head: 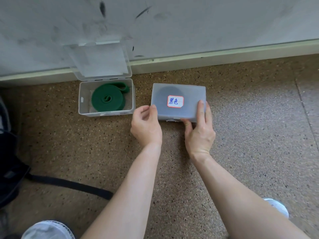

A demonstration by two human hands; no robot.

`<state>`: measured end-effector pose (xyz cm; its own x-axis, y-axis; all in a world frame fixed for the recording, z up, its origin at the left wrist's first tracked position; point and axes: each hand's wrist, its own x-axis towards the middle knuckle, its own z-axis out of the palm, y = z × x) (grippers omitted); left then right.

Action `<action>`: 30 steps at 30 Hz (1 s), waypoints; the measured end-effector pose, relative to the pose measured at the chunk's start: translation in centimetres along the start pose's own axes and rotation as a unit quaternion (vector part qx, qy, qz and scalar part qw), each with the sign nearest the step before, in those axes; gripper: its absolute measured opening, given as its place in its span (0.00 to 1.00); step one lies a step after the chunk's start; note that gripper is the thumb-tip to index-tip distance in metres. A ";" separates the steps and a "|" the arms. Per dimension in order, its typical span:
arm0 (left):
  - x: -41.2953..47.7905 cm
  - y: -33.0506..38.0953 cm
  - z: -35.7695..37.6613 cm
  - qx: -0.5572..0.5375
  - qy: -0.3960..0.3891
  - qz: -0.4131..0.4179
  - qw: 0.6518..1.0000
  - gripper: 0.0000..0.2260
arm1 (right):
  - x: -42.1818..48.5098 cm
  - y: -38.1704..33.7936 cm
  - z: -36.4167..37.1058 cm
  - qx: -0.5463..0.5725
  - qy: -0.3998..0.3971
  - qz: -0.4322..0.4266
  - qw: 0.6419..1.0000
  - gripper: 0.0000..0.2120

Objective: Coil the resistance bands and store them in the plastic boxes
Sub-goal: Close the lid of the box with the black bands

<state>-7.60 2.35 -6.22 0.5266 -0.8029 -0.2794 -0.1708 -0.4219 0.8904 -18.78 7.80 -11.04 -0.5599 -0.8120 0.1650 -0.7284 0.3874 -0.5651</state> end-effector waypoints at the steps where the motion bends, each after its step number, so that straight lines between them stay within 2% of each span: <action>1: 0.2 0.2 0.0 0.020 -0.005 0.005 1.000 0.05 | 0.0 0.0 0.0 0.001 -0.003 0.002 1.000 0.35; 6: 1.5 0.0 -0.7 0.092 -0.044 -0.047 0.994 0.13 | 0.1 -0.3 -0.2 0.007 -0.012 0.012 1.000 0.35; 10: 1.5 0.6 -0.3 0.087 -0.034 -0.069 0.993 0.10 | 0.1 -0.4 -0.3 0.010 -0.017 0.016 1.000 0.35; 13: 1.3 0.8 0.0 0.072 -0.032 -0.091 0.993 0.16 | 0.0 -0.4 -0.3 0.017 -0.016 0.016 1.000 0.35; 18: 1.4 0.4 -0.6 0.034 -0.067 -0.113 0.991 0.08 | -0.1 -0.3 -0.2 0.017 -0.013 0.008 1.000 0.35; 24: 2.1 0.1 -0.6 0.080 -0.089 -0.070 0.990 0.10 | -0.1 -0.3 -0.3 0.021 -0.015 0.008 1.000 0.36; 27: 2.3 0.2 -1.0 0.147 -0.111 -0.029 0.982 0.10 | -0.1 -0.3 -0.6 0.019 -0.024 0.001 1.000 0.38; 30: 2.1 0.8 -1.8 0.255 -0.122 0.057 0.957 0.12 | -0.3 -0.4 -1.1 0.005 -0.057 -0.006 0.998 0.43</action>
<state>-5.15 1.12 -5.48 0.2803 -0.9040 -0.3228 -0.6332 -0.4268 0.6457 -18.77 8.41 -9.98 -0.5026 -0.8610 0.0787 -0.7301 0.3739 -0.5719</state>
